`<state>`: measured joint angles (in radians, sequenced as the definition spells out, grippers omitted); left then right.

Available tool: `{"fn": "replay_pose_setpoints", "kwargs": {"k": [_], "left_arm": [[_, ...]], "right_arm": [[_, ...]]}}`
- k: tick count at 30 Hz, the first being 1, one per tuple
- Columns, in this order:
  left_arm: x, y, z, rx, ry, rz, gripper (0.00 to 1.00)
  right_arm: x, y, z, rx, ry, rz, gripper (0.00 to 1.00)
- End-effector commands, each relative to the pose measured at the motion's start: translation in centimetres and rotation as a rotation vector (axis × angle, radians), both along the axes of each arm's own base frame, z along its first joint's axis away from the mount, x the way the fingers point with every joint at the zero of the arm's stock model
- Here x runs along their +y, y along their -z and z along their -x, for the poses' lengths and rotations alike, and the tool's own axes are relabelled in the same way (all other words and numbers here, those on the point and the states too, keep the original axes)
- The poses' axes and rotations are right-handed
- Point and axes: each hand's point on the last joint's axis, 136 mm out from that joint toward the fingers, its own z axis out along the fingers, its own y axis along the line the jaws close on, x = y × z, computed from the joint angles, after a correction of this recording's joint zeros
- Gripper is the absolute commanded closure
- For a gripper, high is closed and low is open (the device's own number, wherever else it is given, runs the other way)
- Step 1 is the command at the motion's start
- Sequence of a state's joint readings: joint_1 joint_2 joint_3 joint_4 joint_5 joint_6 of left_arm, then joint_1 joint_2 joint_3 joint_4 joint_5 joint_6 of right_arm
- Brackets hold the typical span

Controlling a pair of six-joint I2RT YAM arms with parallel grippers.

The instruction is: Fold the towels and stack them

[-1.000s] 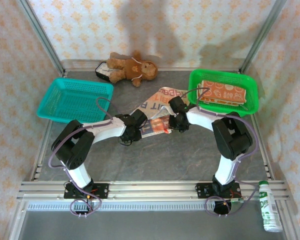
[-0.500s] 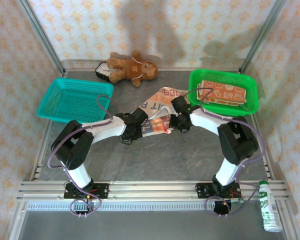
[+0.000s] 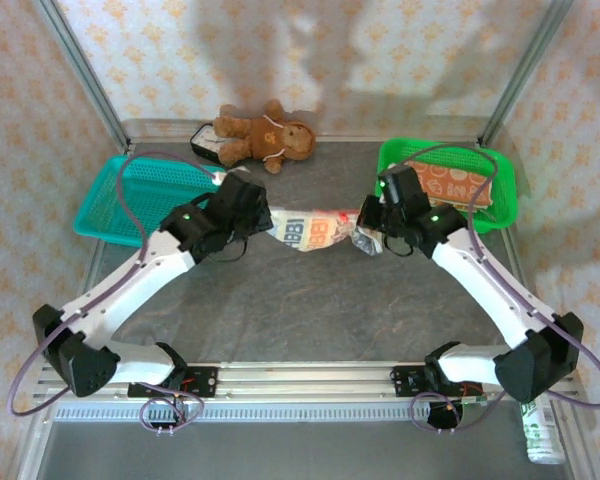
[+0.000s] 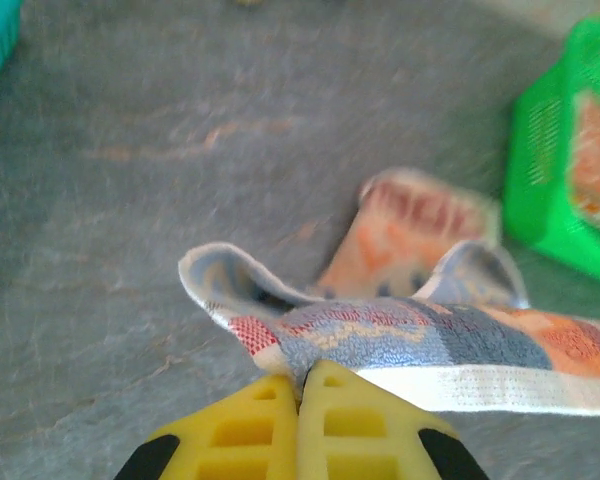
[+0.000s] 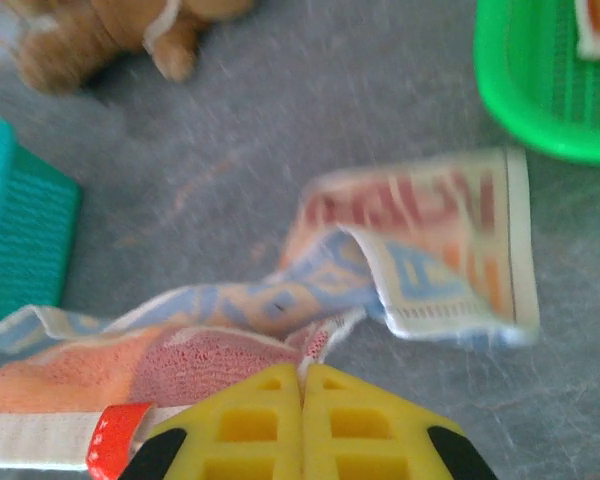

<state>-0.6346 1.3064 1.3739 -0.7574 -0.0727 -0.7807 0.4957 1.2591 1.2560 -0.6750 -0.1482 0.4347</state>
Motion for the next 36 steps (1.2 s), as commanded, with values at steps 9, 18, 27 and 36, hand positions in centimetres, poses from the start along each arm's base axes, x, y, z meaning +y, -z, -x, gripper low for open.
{"fn": "replay_pose_setpoints", "kwargs": {"k": [9, 18, 27, 36], "left_arm": [[0.2, -12.8, -1.7, -0.298, 0.027, 0.048, 1.0], [1.0, -16.5, -3.4, -0.38, 0.012, 0.051, 1.0], [1.7, -18.5, -3.0, -0.416, 0.014, 0.056, 1.0], [2.2, -21.2, 0.3, -0.458, 0.07, 0.154, 1.0]], "right_arm": [[-2.6, -15.3, -1.1, -0.301, 0.1, 0.011, 1.0], [-2.6, -20.2, -3.1, -0.414, 0.115, 0.036, 1.0], [-1.2, -20.9, -3.8, -0.426, 0.088, -0.055, 1.0], [-0.7, -23.2, -0.2, -0.488, 0.016, -0.166, 1.0]]}}
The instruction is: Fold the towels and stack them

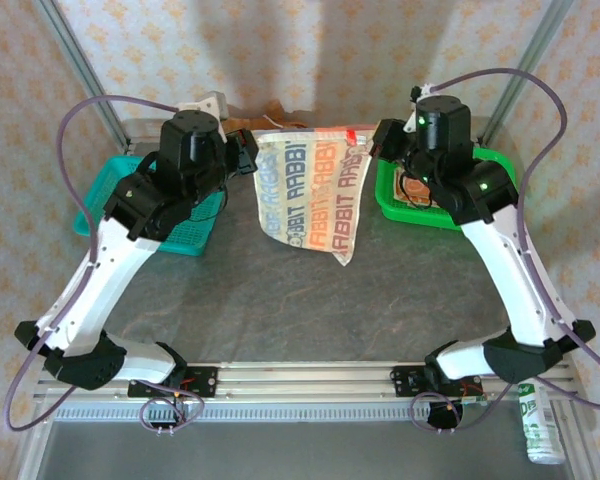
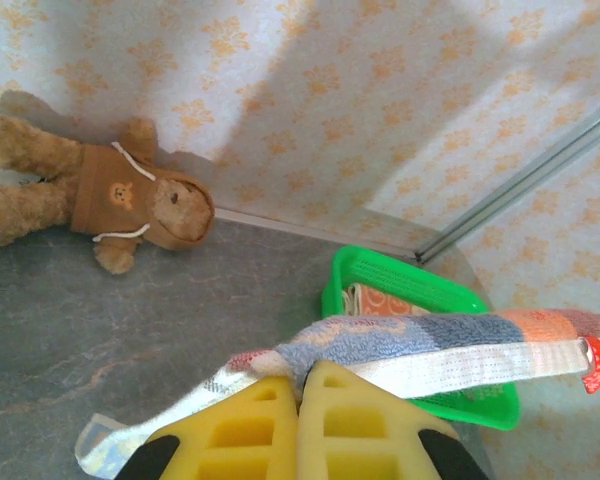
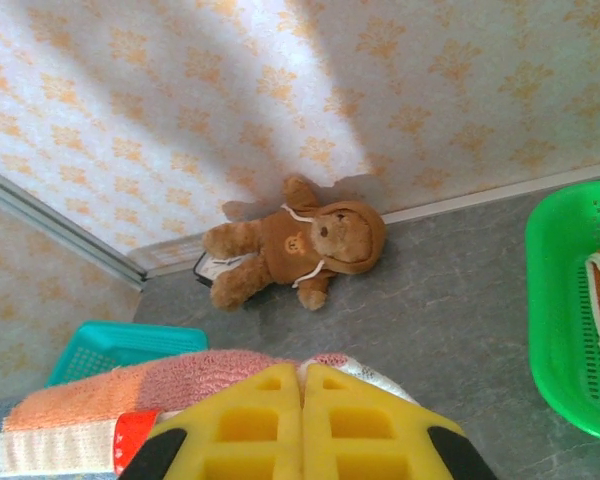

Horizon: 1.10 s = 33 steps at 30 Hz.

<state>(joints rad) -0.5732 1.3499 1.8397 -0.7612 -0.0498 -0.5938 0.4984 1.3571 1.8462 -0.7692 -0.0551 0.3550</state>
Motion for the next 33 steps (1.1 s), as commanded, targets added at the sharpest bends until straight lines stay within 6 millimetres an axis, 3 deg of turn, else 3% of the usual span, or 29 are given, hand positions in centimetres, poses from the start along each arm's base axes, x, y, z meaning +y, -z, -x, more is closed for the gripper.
{"fn": "replay_pose_setpoints", "kwargs": {"k": [1, 9, 15, 22, 33], "left_arm": [[1.2, -3.6, 2.7, -0.073, 0.031, 0.069, 1.0], [1.4, -4.8, 5.8, -0.094, 0.068, 0.129, 1.0], [2.2, -4.4, 5.2, -0.096, 0.004, 0.08, 1.0], [1.8, -1.9, -0.1, -0.022, -0.041, 0.015, 1.0], [3.3, 6.9, -14.9, 0.128, -0.098, -0.036, 1.0]], "right_arm": [[-0.3, -3.6, 2.7, -0.097, -0.04, -0.087, 1.0], [-1.1, -3.7, 6.0, -0.078, -0.062, -0.162, 1.0], [-1.8, -3.2, 5.6, -0.05, -0.004, -0.158, 1.0], [-0.7, -0.9, 0.0, 0.02, 0.057, -0.088, 1.0], [1.0, 5.6, -14.9, 0.122, 0.067, -0.049, 1.0]]}}
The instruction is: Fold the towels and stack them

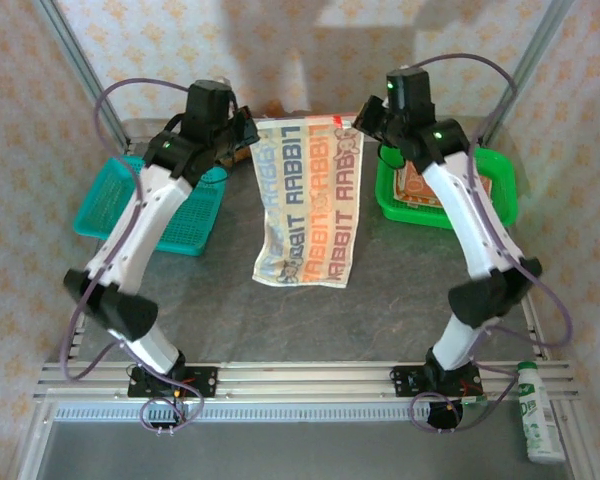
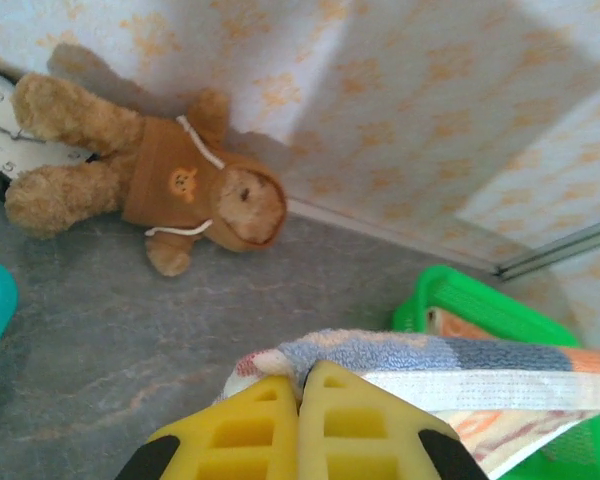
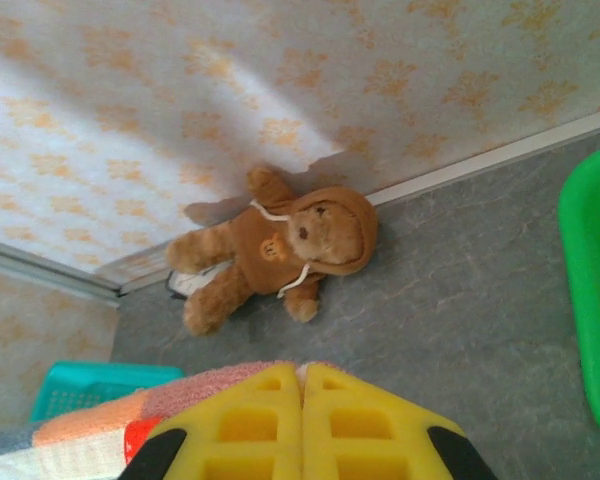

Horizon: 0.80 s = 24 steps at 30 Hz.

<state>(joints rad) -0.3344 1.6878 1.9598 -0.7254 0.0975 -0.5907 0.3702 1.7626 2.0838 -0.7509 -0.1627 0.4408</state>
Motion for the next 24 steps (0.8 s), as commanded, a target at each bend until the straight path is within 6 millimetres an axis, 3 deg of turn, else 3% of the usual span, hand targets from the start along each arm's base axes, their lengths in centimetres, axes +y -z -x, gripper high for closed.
{"fn": "replay_pose_setpoints", "kwargs": {"k": [1, 6, 10, 15, 24], "left_arm": [[0.7, -0.1, -3.9, -0.038, 0.001, -0.02, 1.0], [0.8, 3.3, -8.3, 0.013, 0.019, -0.053, 1.0], [0.5, 6.1, -9.0, 0.058, 0.039, -0.074, 1.0], [0.5, 11.0, -7.7, 0.146, 0.06, -0.085, 1.0], [-0.4, 17.3, -3.0, 0.253, 0.065, 0.016, 1.0]], "right_arm": [[-0.3, -0.5, -4.1, -0.055, 0.006, 0.014, 1.0], [0.6, 3.4, -9.1, -0.011, -0.015, 0.022, 1.0], [1.4, 7.2, -10.3, 0.06, -0.046, 0.043, 1.0], [1.5, 12.4, -9.1, 0.167, -0.064, 0.085, 1.0], [-0.1, 20.5, -3.4, 0.294, -0.057, 0.168, 1.0]]}}
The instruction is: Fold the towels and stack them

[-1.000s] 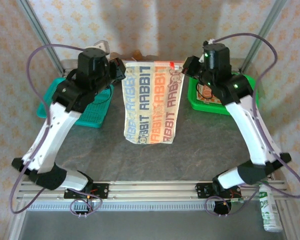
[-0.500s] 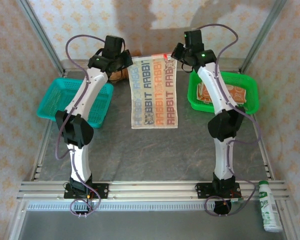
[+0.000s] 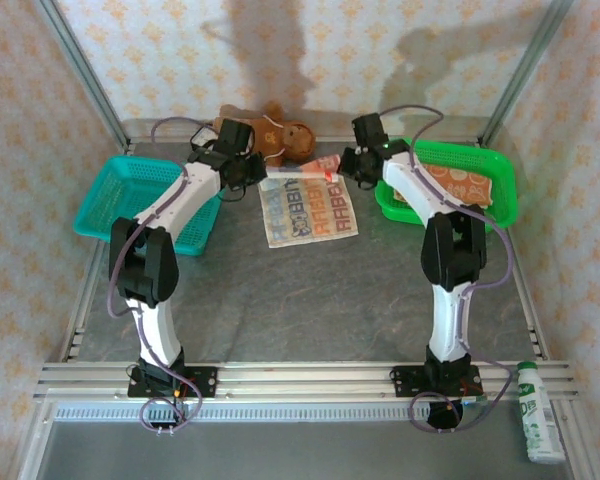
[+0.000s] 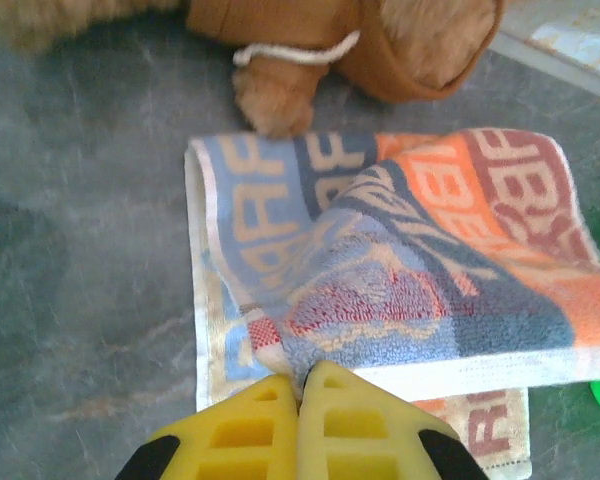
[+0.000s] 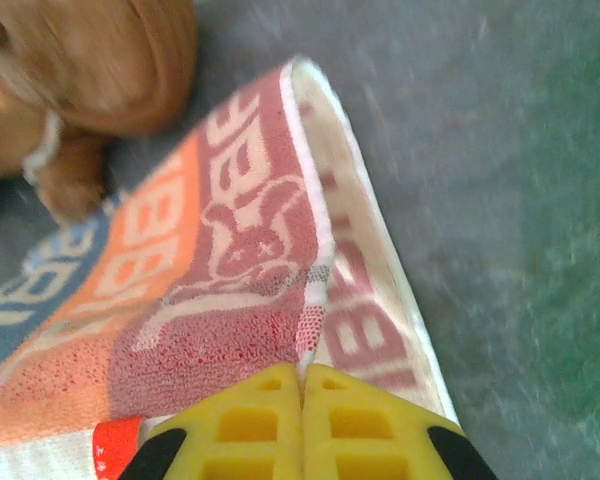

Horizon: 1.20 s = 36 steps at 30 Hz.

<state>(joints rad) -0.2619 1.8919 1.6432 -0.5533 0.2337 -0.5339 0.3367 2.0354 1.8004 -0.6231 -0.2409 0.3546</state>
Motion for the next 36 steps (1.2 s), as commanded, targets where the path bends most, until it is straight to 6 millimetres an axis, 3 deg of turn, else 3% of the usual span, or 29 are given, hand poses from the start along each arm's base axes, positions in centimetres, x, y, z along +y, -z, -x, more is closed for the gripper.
{"fn": "replay_pose_setpoints", "kwargs": {"k": [1, 8, 14, 19, 27, 31, 36], "left_arm": [[-1.0, -2.5, 0.6, -0.082, -0.013, 0.09, 1.0], [-3.4, 0.9, 4.4, -0.018, 0.016, 0.092, 1.0], [-3.9, 3.1, 7.2, 0.02, 0.015, 0.087, 1.0], [-3.5, 4.1, 8.8, 0.044, 0.001, 0.076, 1.0], [-2.6, 4.0, 10.1, 0.044, -0.02, 0.063, 1.0], [-2.9, 5.2, 10.9, 0.073, -0.013, 0.066, 1.0], [-3.1, 8.3, 12.4, 0.13, -0.011, 0.049, 1.0]], "right_arm": [[-1.1, -2.4, 0.7, -0.094, 0.015, 0.015, 1.0], [-2.2, 0.7, 3.8, -0.034, 0.017, 0.06, 1.0], [-2.9, 2.2, 5.7, -0.005, 0.019, 0.074, 1.0], [-3.1, 3.4, 7.2, 0.027, 0.018, 0.073, 1.0], [-2.7, 3.7, 9.3, 0.028, 0.012, 0.059, 1.0], [-2.4, 4.7, 9.9, 0.05, 0.004, 0.067, 1.0], [-2.3, 7.5, 11.2, 0.098, -0.002, 0.086, 1.0]]}}
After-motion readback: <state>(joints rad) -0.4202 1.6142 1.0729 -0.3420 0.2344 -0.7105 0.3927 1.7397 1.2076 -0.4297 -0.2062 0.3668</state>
